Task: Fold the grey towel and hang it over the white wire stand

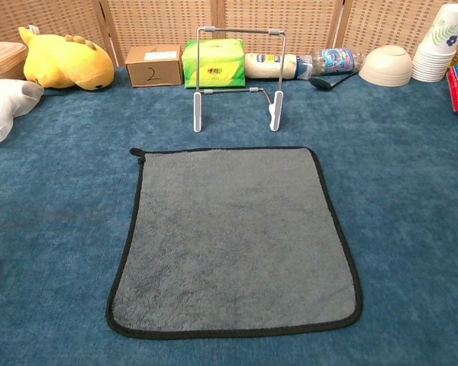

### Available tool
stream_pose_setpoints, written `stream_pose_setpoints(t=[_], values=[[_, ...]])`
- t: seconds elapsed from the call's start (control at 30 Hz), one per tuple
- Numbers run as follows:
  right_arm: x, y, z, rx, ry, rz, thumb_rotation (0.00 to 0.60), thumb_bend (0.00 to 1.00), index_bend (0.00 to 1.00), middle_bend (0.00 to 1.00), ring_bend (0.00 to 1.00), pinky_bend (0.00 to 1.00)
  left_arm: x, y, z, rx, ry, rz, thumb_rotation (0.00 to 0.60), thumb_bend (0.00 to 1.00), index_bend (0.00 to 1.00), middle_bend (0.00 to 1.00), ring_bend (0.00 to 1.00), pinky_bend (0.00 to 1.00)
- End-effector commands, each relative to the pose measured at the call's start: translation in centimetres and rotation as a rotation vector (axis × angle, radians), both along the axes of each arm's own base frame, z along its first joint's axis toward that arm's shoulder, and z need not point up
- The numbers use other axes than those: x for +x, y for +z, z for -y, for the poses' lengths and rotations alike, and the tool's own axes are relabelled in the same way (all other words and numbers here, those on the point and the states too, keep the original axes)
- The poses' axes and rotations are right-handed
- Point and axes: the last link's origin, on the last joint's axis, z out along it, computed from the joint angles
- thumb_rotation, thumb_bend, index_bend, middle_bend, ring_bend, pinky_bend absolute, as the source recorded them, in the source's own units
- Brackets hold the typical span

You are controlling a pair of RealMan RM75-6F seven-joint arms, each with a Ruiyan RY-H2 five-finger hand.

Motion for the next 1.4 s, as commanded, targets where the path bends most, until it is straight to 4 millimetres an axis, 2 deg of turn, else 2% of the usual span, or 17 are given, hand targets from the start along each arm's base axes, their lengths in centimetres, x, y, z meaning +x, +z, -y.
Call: stream_pose_setpoints(t=[0.03,0.17,0.4,0.67,0.83,1.13,1.4], values=[[0.0,-0.1,0.0,0.003,-0.005,-0.004,0.6,0.38,0.06,0.03,0.0,0.0,0.1,-0.1,-0.4,-0.029,-0.017,0.001,0.6,0.19,0.22,0.14,0.02,0.0],[0.1,0.0,0.2,0.002,-0.008,-0.014,0.6,0.38,0.06,0.03,0.0,0.0,0.2,-0.2,-1.2,-0.111,-0.051,-0.003,0.6,0.19,0.22,0.14,0.02,0.0],[0.5,0.0,0.2,0.001,-0.022,-0.038,0.6,0.38,0.06,0.03,0.0,0.0,1.0,-1.2,-4.3,-0.241,-0.14,-0.016,0.6,0.19,0.22,0.14,0.02,0.0],[0.5,0.2,0.1,-0.013,-0.053,-0.053,0.6,0.38,0.06,0.03,0.0,0.0,4.0,-3.9,-8.3,-0.405,-0.295,-0.021,0.6,0.19,0.22,0.14,0.02,0.0],[0.3,0.4,-0.1,-0.025,-0.073,-0.058,0.6,0.38,0.06,0.03,0.0,0.0,6.9,-6.0,-10.3,-0.495,-0.418,-0.038,0.6,0.17,0.23,0.14,0.02,0.0],[-0.3,0.8,-0.3,-0.038,-0.097,-0.061,0.6,0.38,0.06,0.03,0.0,0.0,11.8,-10.3,-11.1,-0.623,-0.608,-0.023,0.6,0.17,0.24,0.14,0.02,0.0],[-0.8,1.0,-0.1,-0.042,-0.109,-0.061,0.6,0.38,0.06,0.03,0.0,0.0,14.0,-14.1,-10.4,-0.697,-0.707,-0.025,0.6,0.17,0.24,0.13,0.0,0.0]])
